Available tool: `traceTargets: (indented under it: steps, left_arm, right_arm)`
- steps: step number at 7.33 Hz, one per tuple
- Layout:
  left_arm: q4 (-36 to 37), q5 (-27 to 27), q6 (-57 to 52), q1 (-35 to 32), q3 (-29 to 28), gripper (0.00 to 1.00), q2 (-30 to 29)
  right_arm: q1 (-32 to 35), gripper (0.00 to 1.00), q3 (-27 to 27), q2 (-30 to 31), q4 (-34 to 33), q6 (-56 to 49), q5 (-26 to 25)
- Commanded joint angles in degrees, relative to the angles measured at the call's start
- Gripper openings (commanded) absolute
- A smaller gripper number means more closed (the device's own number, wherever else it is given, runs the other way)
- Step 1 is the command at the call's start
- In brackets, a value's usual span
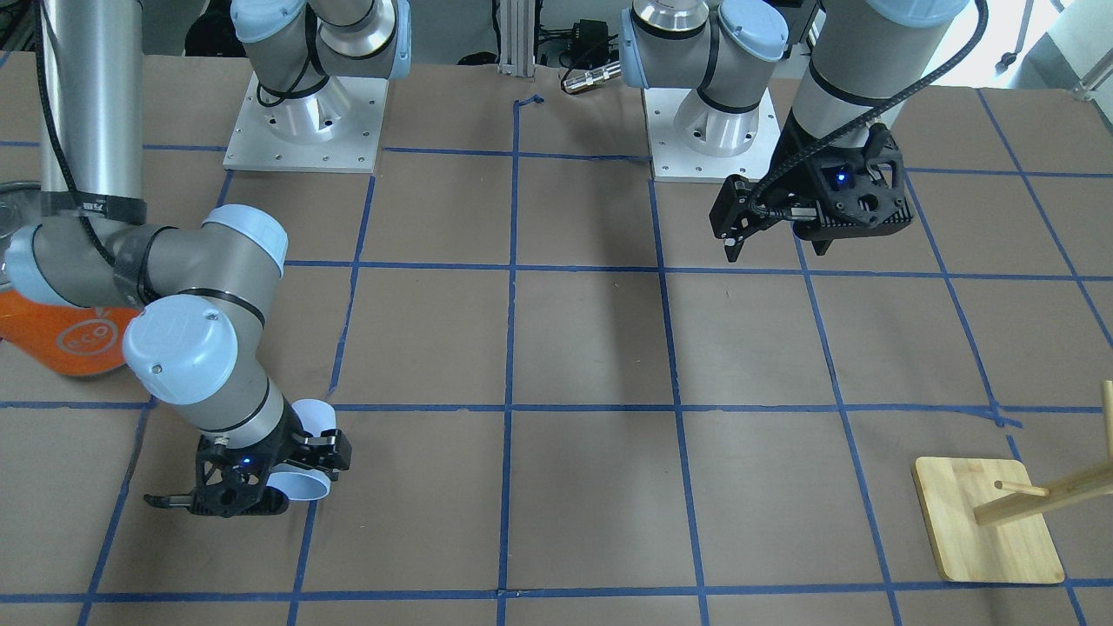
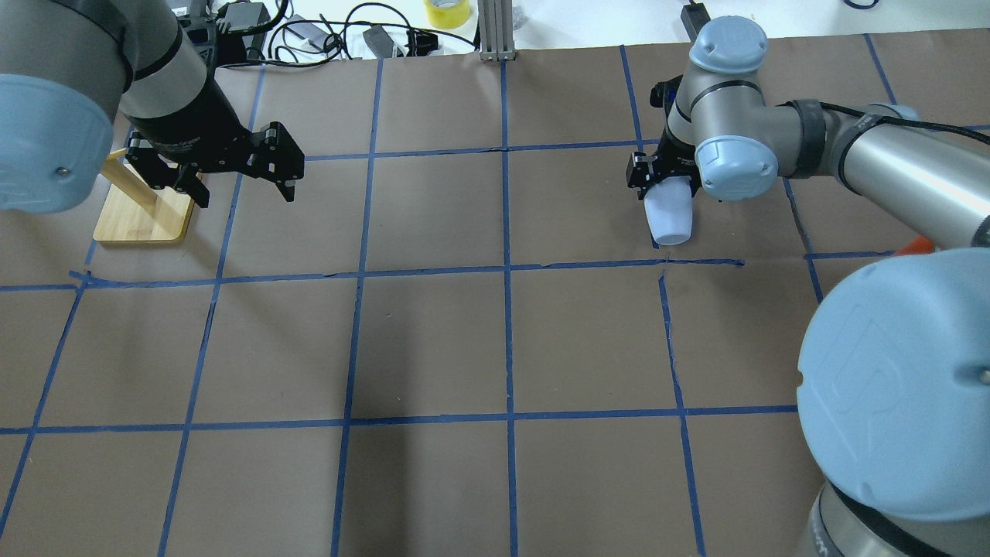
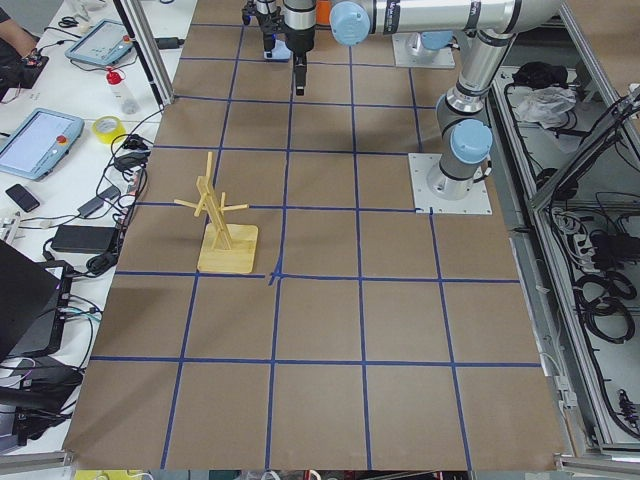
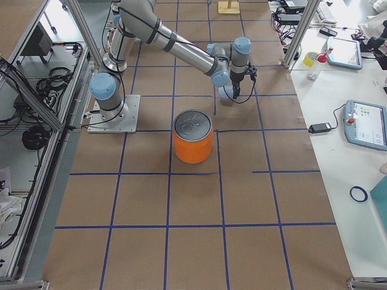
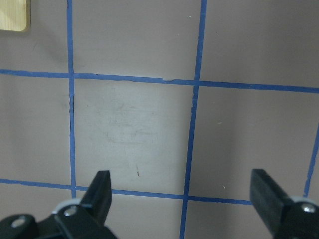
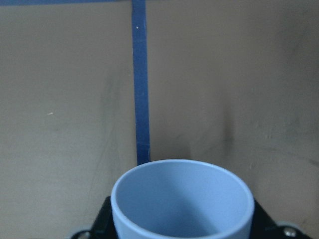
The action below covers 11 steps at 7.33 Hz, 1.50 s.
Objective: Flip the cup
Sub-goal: 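Lift the cup with the right gripper and carry it toward the left arm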
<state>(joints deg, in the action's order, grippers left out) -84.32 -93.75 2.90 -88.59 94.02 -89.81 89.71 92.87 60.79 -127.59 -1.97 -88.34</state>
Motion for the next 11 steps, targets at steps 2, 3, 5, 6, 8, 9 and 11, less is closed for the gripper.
traceTargets:
  steps: [2, 3, 5, 6, 8, 9, 11]
  left_arm:
    - [0.0, 0.1, 0.0, 0.0, 0.4, 1.0, 0.2]
    - [0.0, 0.1, 0.0, 0.0, 0.5, 1.0, 0.3]
    - [0.0, 0.1, -0.1, 0.0, 0.7, 1.0, 0.3]
    - [0.0, 0.1, -0.1, 0.0, 0.8, 1.0, 0.3]
    - [0.0, 0.1, -0.1, 0.0, 0.9, 1.0, 0.4]
    - [0.0, 0.1, -0.1, 0.0, 0.9, 1.0, 0.3]
    - [0.0, 0.1, -0.1, 0.0, 0.9, 1.0, 0.3]
  right_arm:
    - [15.3, 0.22, -2.1, 0.9, -1.9, 0.8, 3.9]
    - [19.0, 0.22, -2.1, 0.3, -6.7, 0.2, 3.1]
    - [22.7, 0.22, -2.1, 0.1, -7.4, -4.9, 3.1]
    - [23.9, 0.24, -1.5, 0.3, -7.2, -8.3, 2.7]
    - [24.1, 0.24, -1.1, -0.2, -7.5, -27.0, 2.3]
    - [24.1, 0.24, -1.1, -0.8, -7.7, -32.5, 2.6]
    - [24.2, 0.23, -1.1, -0.8, -7.8, -46.6, 2.8]
